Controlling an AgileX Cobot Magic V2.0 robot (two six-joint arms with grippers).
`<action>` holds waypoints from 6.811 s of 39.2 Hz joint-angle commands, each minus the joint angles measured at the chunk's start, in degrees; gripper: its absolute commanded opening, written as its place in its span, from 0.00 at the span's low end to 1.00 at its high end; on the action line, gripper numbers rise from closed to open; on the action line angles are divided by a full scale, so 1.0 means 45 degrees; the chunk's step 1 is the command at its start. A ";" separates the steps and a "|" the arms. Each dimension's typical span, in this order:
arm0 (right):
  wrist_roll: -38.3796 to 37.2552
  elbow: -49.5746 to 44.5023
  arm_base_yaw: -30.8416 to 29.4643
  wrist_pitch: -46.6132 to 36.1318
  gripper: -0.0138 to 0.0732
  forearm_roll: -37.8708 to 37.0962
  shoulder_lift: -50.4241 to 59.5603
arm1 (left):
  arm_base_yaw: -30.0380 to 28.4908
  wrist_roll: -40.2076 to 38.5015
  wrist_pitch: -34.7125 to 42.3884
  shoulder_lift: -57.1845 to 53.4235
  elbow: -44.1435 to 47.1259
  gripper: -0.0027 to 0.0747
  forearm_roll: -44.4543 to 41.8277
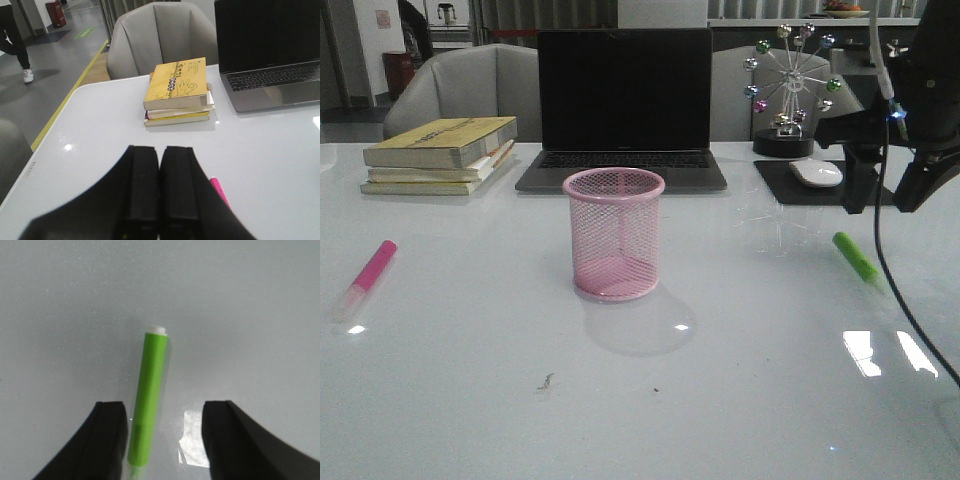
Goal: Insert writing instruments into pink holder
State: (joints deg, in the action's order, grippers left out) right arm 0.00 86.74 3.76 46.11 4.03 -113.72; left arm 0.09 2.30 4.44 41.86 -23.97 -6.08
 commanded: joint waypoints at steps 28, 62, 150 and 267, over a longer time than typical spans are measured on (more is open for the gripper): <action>0.0000 0.1281 -0.0015 0.0164 0.68 0.0057 -0.1145 | 0.0096 -0.0147 0.1132 0.0007 -0.0447 0.15 0.0105; 0.0000 0.1281 -0.0015 -0.0484 0.22 0.0057 -0.1133 | 0.0096 -0.0147 0.1132 0.0007 -0.0447 0.15 0.0105; 0.0000 -0.2378 0.6619 -1.2968 0.22 0.0619 0.2116 | 0.0096 -0.0147 0.1214 0.0007 -0.0447 0.15 0.0105; 0.1670 -1.1952 -0.1787 -0.7375 0.62 0.0449 1.3878 | 0.0096 -0.0147 -0.1306 0.2356 -0.3316 0.28 0.2434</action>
State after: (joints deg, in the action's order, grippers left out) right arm 6.90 31.38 -3.94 16.84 6.47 -52.10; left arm 0.09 2.30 -3.72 49.99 -33.81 4.18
